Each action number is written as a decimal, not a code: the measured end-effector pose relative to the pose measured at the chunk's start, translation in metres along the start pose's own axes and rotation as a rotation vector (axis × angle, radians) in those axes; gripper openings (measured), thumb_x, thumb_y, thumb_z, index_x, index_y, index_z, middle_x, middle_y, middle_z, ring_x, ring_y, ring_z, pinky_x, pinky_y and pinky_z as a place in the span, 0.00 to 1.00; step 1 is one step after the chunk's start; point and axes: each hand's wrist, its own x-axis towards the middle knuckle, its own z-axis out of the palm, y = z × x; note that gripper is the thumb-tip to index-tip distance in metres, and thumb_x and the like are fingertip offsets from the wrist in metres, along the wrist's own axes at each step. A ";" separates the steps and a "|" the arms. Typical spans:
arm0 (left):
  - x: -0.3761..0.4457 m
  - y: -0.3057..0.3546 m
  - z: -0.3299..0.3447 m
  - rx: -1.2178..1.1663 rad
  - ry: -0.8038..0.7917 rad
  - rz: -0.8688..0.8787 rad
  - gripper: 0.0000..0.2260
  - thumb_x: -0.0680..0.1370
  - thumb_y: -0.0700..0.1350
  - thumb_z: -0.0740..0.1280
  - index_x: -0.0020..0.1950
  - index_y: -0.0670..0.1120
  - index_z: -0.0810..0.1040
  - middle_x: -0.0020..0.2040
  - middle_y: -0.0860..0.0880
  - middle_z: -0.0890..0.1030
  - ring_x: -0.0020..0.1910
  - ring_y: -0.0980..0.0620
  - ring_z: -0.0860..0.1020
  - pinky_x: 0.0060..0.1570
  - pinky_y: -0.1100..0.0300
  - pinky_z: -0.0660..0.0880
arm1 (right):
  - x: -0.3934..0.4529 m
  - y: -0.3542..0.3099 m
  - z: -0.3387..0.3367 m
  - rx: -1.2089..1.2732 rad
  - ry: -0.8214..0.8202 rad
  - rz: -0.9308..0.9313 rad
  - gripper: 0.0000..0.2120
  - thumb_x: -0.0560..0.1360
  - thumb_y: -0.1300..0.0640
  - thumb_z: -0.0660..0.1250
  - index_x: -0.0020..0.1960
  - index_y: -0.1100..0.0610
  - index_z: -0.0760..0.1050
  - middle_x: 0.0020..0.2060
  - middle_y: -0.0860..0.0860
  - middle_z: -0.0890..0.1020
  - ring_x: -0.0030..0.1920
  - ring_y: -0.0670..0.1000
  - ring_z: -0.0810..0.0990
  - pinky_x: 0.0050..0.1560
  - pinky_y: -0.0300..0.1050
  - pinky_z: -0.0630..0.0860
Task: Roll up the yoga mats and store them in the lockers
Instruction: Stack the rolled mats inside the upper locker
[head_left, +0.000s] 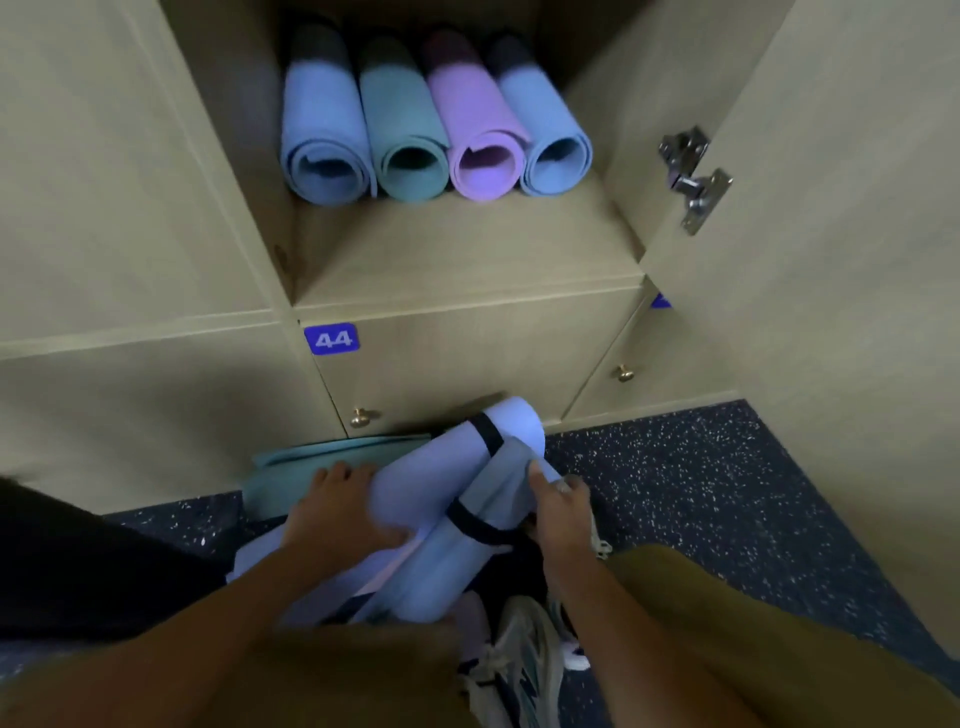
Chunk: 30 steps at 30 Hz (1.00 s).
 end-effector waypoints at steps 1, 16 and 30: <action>-0.006 0.004 -0.007 -0.052 0.026 0.000 0.52 0.53 0.79 0.56 0.70 0.51 0.70 0.63 0.47 0.72 0.65 0.44 0.70 0.62 0.47 0.73 | -0.006 -0.013 -0.001 0.020 -0.006 -0.040 0.38 0.75 0.42 0.73 0.76 0.61 0.65 0.64 0.55 0.79 0.63 0.58 0.79 0.65 0.62 0.77; -0.084 0.073 -0.124 -0.728 0.153 0.120 0.36 0.57 0.67 0.81 0.56 0.50 0.73 0.51 0.52 0.81 0.48 0.51 0.80 0.44 0.54 0.75 | -0.109 -0.186 -0.052 0.117 -0.060 -0.423 0.14 0.85 0.50 0.61 0.60 0.60 0.77 0.49 0.49 0.82 0.44 0.43 0.80 0.44 0.38 0.76; -0.215 0.126 -0.104 -1.136 0.093 0.133 0.31 0.68 0.59 0.81 0.64 0.51 0.71 0.57 0.57 0.80 0.52 0.61 0.81 0.45 0.62 0.74 | -0.192 -0.201 -0.091 0.126 -0.089 -0.272 0.34 0.75 0.25 0.57 0.60 0.52 0.78 0.52 0.51 0.87 0.51 0.54 0.86 0.57 0.56 0.82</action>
